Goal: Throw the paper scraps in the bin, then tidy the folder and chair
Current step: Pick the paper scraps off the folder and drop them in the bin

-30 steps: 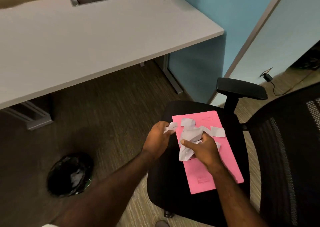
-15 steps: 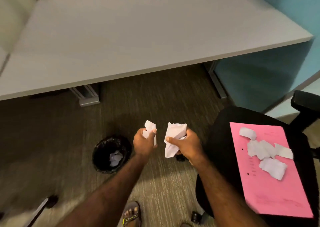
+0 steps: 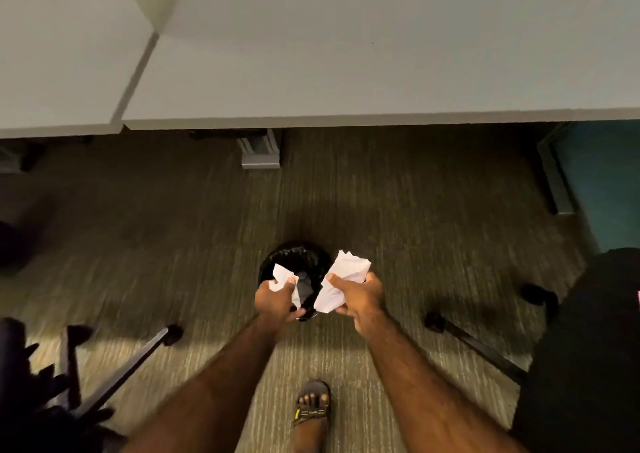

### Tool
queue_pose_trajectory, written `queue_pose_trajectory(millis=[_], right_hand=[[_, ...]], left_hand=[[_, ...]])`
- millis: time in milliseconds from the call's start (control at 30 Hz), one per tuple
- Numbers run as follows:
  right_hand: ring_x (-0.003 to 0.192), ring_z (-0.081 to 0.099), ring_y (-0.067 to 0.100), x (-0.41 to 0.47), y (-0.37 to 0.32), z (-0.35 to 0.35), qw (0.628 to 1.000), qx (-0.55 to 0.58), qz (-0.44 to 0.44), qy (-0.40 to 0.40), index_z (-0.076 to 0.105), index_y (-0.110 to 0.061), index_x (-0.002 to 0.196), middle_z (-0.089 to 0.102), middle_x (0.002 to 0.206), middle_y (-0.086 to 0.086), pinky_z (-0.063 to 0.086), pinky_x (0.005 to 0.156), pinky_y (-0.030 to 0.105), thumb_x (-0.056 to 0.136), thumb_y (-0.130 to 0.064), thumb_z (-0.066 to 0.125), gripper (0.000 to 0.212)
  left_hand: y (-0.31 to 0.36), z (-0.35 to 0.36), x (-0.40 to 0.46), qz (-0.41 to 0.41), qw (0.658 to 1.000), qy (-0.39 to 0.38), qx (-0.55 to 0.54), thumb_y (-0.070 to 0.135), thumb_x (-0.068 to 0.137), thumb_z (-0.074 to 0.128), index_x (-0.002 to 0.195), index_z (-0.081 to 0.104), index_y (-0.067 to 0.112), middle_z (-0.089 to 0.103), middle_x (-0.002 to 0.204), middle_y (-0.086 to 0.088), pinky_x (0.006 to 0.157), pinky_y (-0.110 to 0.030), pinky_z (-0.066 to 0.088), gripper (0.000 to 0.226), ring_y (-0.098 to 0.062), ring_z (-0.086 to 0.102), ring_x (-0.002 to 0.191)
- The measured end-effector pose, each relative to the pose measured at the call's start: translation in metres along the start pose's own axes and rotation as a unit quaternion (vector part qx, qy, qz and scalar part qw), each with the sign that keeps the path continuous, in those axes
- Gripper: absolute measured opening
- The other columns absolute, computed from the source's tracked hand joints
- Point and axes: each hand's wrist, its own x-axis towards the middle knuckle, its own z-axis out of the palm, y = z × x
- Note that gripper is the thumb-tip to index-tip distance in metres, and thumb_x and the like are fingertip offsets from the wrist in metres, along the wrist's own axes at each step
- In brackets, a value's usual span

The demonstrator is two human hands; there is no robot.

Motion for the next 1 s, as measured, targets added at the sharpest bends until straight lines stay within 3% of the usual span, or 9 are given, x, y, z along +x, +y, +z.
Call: queue_pose_trajectory(millis=[100, 300, 500, 567, 633, 767, 800, 900, 1000], right_hand=[[0.099, 0.078, 0.037, 0.011, 0.012, 0.034, 1.0, 0.004, 0.012, 0.026, 0.067, -0.009, 0.117, 0.078, 0.115, 0.016, 0.066, 0.075, 0.057, 0.079, -0.012, 0.093, 0.046], [0.097, 0.077, 0.038, 0.039, 0.029, 0.085, 0.996, -0.037, -0.008, 0.08, 0.065, -0.011, 0.104, 0.077, 0.113, 0.017, 0.065, 0.081, 0.06, 0.078, -0.024, 0.094, 0.04], [0.106, 0.073, 0.043, 0.067, 0.039, 0.121, 0.995, -0.07, -0.016, 0.072, 0.067, -0.001, 0.117, 0.074, 0.119, 0.021, 0.061, 0.092, 0.06, 0.087, -0.036, 0.084, 0.049], [0.109, 0.072, 0.044, 0.077, 0.045, 0.132, 0.996, -0.061, -0.002, 0.066, 0.068, -0.002, 0.12, 0.074, 0.121, 0.022, 0.06, 0.095, 0.06, 0.091, -0.037, 0.08, 0.047], [0.11, 0.072, 0.041, 0.083, 0.05, 0.139, 0.997, -0.053, 0.019, 0.055, 0.071, -0.006, 0.119, 0.076, 0.119, 0.02, 0.059, 0.097, 0.058, 0.094, -0.038, 0.076, 0.041], [0.095, 0.069, 0.027, 0.089, 0.057, 0.142, 0.999, -0.012, 0.042, 0.009, 0.07, -0.026, 0.093, 0.072, 0.097, 0.004, 0.057, 0.103, 0.059, 0.102, -0.031, 0.067, 0.011], [0.092, 0.067, 0.025, 0.089, 0.057, 0.14, 0.999, -0.011, 0.044, 0.001, 0.072, -0.025, 0.1, 0.072, 0.101, 0.005, 0.058, 0.102, 0.059, 0.104, -0.029, 0.065, 0.008], [0.09, 0.066, 0.025, 0.083, 0.058, 0.131, 0.997, -0.044, 0.055, 0.004, 0.068, -0.013, 0.129, 0.071, 0.114, 0.012, 0.06, 0.098, 0.058, 0.104, -0.03, 0.065, 0.03], [0.113, 0.07, 0.032, 0.076, 0.056, 0.113, 0.997, -0.073, 0.018, 0.012, 0.067, -0.004, 0.134, 0.073, 0.127, 0.016, 0.056, 0.105, 0.055, 0.103, -0.026, 0.067, 0.038]], left_hand=[[0.0, -0.012, 0.023, -0.018, 1.0, -0.012, -0.001, 0.019, 0.099, 0.067, 0.129, 0.054, 0.002, 0.063, 0.129, -0.027, 0.077, -0.058, 0.06, 0.037, -0.048, 0.066, 0.113], [0.006, -0.017, 0.057, -0.025, 0.999, 0.002, 0.02, 0.018, 0.099, 0.065, 0.13, 0.051, 0.0, 0.066, 0.123, -0.025, 0.069, -0.05, 0.06, 0.038, -0.04, 0.068, 0.099], [0.012, -0.019, 0.09, -0.034, 0.997, -0.01, 0.067, 0.034, 0.103, 0.058, 0.124, 0.059, -0.004, 0.065, 0.118, -0.025, 0.082, -0.047, 0.056, 0.043, -0.036, 0.064, 0.102], [0.013, -0.021, 0.101, -0.034, 0.995, -0.004, 0.089, 0.034, 0.104, 0.056, 0.125, 0.06, -0.005, 0.065, 0.122, -0.031, 0.087, -0.047, 0.055, 0.044, -0.043, 0.065, 0.112], [0.013, -0.024, 0.108, -0.035, 0.995, -0.001, 0.096, 0.034, 0.104, 0.055, 0.127, 0.06, -0.004, 0.063, 0.13, -0.031, 0.09, -0.048, 0.056, 0.045, -0.045, 0.062, 0.122], [0.01, -0.031, 0.118, -0.023, 0.994, -0.001, 0.111, 0.038, 0.104, 0.053, 0.122, 0.063, -0.007, 0.065, 0.125, -0.033, 0.076, -0.04, 0.051, 0.049, -0.046, 0.065, 0.114], [0.009, -0.033, 0.118, -0.019, 0.994, -0.001, 0.11, 0.037, 0.104, 0.053, 0.121, 0.063, -0.009, 0.067, 0.119, -0.034, 0.076, -0.039, 0.049, 0.05, -0.044, 0.068, 0.105], [0.006, -0.033, 0.113, 0.0, 0.992, 0.006, 0.126, 0.033, 0.105, 0.054, 0.114, 0.063, -0.016, 0.062, 0.095, -0.037, 0.076, -0.042, 0.048, 0.052, -0.037, 0.062, 0.086], [0.007, -0.025, 0.1, 0.023, 0.989, 0.002, 0.148, 0.033, 0.104, 0.055, 0.082, 0.064, -0.008, 0.06, 0.082, -0.034, 0.075, -0.042, 0.046, 0.048, -0.032, 0.058, 0.083]])
